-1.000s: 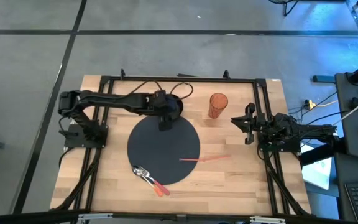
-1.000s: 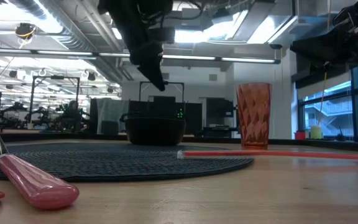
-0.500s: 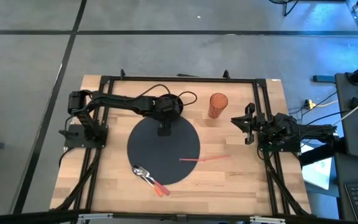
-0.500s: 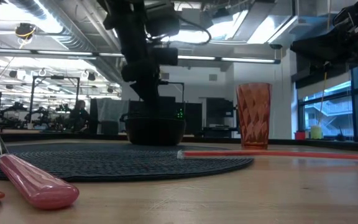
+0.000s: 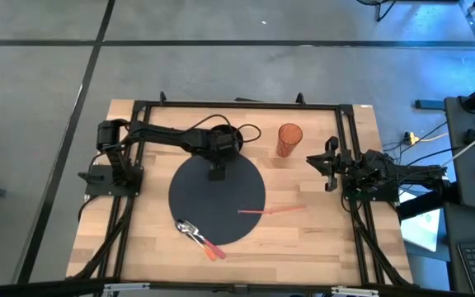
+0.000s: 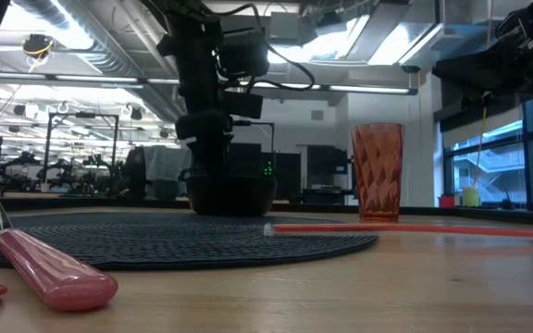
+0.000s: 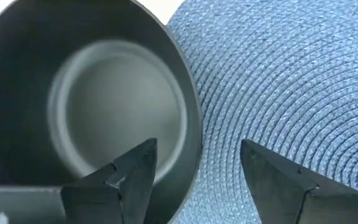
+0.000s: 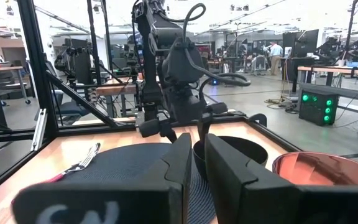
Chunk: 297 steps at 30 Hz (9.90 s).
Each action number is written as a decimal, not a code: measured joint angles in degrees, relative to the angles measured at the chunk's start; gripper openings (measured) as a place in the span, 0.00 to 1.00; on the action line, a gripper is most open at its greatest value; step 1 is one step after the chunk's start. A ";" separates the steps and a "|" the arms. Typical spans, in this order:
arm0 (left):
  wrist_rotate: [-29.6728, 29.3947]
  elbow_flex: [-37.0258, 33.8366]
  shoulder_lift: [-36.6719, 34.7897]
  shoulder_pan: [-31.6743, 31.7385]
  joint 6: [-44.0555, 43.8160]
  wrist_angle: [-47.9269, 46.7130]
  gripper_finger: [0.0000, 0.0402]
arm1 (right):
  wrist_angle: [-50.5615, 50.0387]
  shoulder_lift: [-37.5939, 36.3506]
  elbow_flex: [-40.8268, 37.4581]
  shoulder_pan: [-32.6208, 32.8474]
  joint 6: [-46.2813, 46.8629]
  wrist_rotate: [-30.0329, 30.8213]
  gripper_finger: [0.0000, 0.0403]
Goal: Pick & Place Utensil
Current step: Put the black bowl on the black tablemat, then put the orange cup on the black tablemat to the right of the black bowl
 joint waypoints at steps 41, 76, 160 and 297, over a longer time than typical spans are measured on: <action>1.72 -0.04 6.55 2.14 0.20 -0.26 0.43 | -0.20 0.02 0.00 0.01 1.55 0.13 0.12; -5.76 8.83 5.07 -4.30 3.66 -11.28 0.01 | -1.50 0.02 0.04 0.00 1.31 0.17 0.12; 5.16 8.98 9.62 -28.33 -24.78 -8.55 0.08 | -1.46 0.02 0.02 -0.03 1.25 0.70 0.12; -6.76 -68.81 -85.68 -9.01 -0.01 64.31 0.01 | -47.80 46.39 52.87 -2.81 2.62 14.01 0.03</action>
